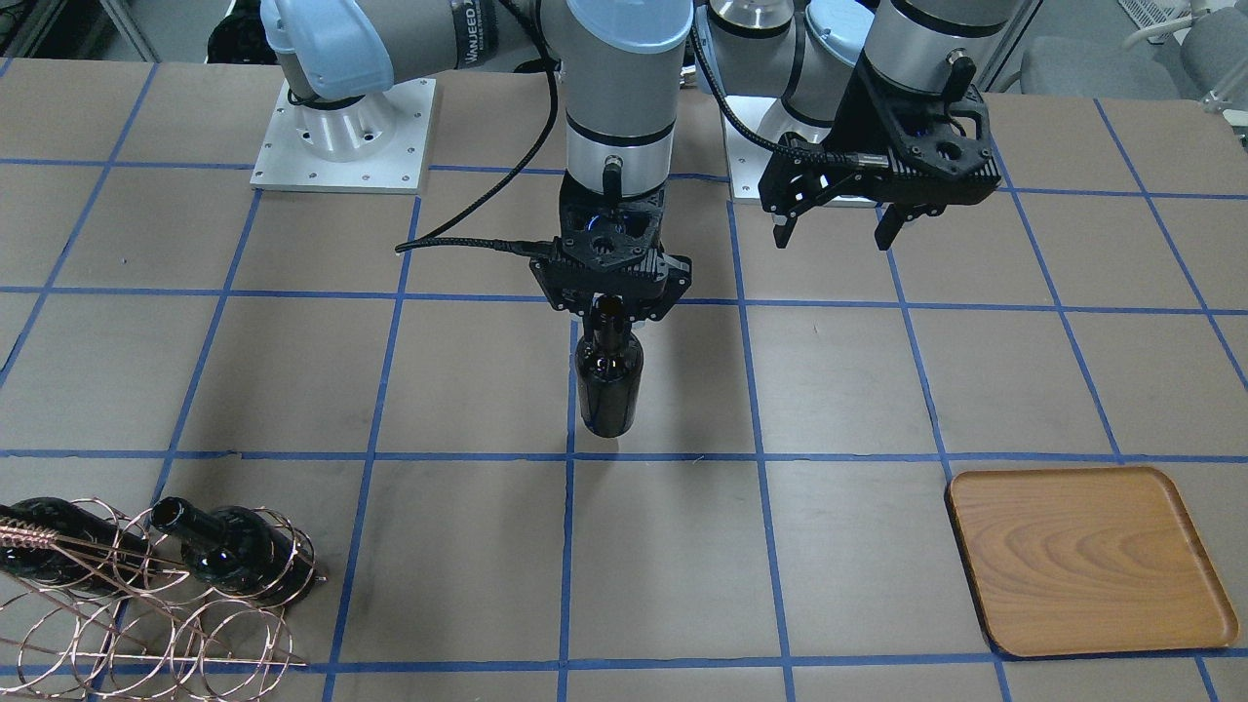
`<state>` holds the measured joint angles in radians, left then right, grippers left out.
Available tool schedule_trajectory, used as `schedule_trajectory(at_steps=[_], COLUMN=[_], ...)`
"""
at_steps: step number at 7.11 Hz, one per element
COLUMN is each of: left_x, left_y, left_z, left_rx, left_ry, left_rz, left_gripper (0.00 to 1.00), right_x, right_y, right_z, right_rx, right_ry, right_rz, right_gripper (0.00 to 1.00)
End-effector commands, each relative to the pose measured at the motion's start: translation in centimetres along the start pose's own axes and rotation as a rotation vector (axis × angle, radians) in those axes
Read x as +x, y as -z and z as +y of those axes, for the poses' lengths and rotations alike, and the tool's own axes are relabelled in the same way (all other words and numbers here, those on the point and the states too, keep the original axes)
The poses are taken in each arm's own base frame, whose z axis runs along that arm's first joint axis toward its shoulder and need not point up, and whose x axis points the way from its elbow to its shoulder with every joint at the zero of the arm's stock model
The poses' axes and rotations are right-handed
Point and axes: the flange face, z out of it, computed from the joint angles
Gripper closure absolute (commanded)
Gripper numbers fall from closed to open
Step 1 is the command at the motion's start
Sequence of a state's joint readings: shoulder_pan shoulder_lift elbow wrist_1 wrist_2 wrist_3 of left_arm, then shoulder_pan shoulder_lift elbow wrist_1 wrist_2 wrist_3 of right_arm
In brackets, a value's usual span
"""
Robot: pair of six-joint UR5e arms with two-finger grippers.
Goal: Take wine from basket and place on tray
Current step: 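Carry the bottle with the right gripper toward the middle of the table, then lower the bottle upright onto the table with the right gripper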
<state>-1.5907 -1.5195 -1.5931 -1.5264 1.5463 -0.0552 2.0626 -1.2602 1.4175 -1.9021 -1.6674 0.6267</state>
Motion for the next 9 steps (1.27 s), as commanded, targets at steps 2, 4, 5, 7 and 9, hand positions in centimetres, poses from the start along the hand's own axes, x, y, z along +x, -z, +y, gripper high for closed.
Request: schedule_trajectory(at_steps=[2, 4, 5, 7, 9], left_x=[-0.3, -0.3, -0.2, -0.2, -0.2], left_y=[-0.1, -0.1, -0.1, -0.1, -0.1], left_z=[0.2, 0.3, 0.3, 0.3, 0.3], left_rx=[-0.002, -0.001, -0.001, -0.001, -0.001], left_ry=[-0.001, 0.0, 0.003, 0.003, 0.003], left_rz=[-0.018, -0.028, -0.026, -0.026, -0.028], left_gripper=[0.0, 0.0, 0.0, 0.0, 0.0], right_x=[-2.2, -2.2, -1.9, -1.9, -1.7], right_y=[-2.3, -3.1, -4.2, -4.0, -1.7], right_z=[1.0, 1.3, 1.9, 1.9, 1.8], right_rx=[0.002, -0.008, -0.016, 0.007, 0.025], right_ry=[-0.017, -0.018, -0.015, -0.025, -0.023], right_rz=[-0.005, 0.002, 0.009, -0.013, -0.041], right_gripper=[1.0, 1.0, 1.0, 0.95, 0.0])
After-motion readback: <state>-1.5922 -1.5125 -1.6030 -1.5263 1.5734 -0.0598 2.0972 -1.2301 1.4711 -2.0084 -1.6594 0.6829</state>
